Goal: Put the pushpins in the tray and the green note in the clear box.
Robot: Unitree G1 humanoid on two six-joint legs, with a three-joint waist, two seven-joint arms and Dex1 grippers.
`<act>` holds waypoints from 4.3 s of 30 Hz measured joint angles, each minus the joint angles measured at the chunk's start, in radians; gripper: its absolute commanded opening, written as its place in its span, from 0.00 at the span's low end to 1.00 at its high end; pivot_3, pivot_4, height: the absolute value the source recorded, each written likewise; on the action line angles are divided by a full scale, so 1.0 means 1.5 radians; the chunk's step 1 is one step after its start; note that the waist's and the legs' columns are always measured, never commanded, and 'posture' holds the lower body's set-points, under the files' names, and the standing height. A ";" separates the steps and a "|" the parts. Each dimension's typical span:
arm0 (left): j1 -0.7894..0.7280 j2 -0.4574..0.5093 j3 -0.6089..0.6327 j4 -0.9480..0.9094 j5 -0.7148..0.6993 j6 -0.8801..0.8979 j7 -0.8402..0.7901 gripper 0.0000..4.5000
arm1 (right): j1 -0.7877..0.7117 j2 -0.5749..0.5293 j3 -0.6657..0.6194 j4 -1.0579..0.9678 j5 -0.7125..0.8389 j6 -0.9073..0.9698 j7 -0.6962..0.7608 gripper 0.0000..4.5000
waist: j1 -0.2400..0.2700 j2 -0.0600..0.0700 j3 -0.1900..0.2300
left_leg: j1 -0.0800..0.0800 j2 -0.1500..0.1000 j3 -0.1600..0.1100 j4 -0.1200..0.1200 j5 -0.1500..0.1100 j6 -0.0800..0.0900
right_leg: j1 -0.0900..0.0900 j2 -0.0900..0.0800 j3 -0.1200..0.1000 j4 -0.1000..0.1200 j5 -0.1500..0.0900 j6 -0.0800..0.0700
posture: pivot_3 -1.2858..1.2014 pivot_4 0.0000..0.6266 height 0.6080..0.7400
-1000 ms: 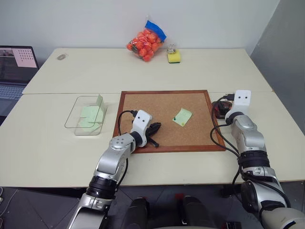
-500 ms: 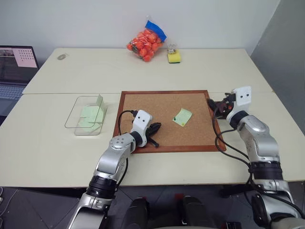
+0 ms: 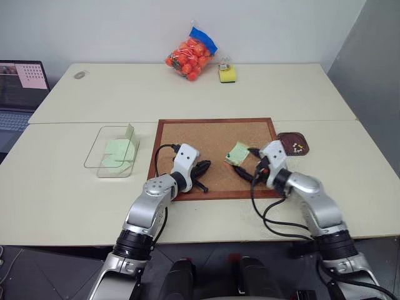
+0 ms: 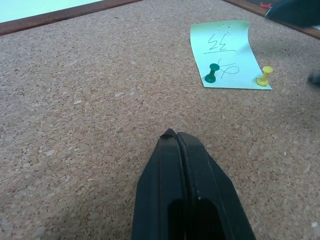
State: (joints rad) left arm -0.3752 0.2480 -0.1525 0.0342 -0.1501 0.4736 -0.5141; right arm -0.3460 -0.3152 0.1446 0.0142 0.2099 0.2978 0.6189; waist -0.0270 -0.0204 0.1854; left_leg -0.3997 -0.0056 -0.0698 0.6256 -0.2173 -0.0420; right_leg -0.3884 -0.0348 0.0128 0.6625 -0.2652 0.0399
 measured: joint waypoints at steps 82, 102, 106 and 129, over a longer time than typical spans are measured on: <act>0.005 0.000 -0.004 -0.011 0.012 0.001 0.001 0.00 | -0.184 0.008 -0.213 0.359 -0.074 -0.089 -0.346 0.12 | -0.002 0.000 0.000 | 0.000 0.000 0.002 0.000 0.000 0.000 | 0.000 0.000 0.001 0.000 0.002 -0.004 | 0.52 0.24 1.00; 0.005 0.000 -0.004 -0.012 0.012 0.002 0.001 0.00 | -0.189 -0.007 -0.211 0.357 -0.079 -0.094 -0.348 0.98 | -0.002 0.000 0.000 | 0.000 0.000 0.002 0.000 0.000 0.000 | 0.000 0.000 0.001 0.001 0.002 -0.004 | 0.52 0.24 1.00; 0.006 0.000 -0.004 -0.012 0.012 0.002 0.001 0.00 | -0.151 -0.014 -0.193 0.278 -0.071 -0.107 -0.276 0.98 | -0.002 0.000 0.000 | 0.000 0.000 0.002 0.000 0.000 0.000 | 0.000 0.000 0.001 0.000 0.001 -0.003 | 0.52 0.24 1.00; 0.000 -0.002 0.001 -0.008 0.012 0.006 0.002 0.00 | -0.068 0.058 0.028 0.135 -0.050 -0.083 -0.014 0.98 | -0.001 0.000 0.000 | 0.000 0.000 0.001 0.000 0.000 0.000 | 0.000 0.000 0.001 0.001 0.001 -0.001 | 0.52 0.24 1.00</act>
State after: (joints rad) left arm -0.3751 0.2456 -0.1509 0.0221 -0.1329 0.4823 -0.5111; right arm -0.4487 -0.2276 0.1873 0.2174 0.1348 0.1732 0.5982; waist -0.0290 -0.0202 0.1854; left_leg -0.3990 -0.0056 -0.0685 0.6257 -0.2173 -0.0420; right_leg -0.3885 -0.0348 0.0136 0.6634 -0.2643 0.0380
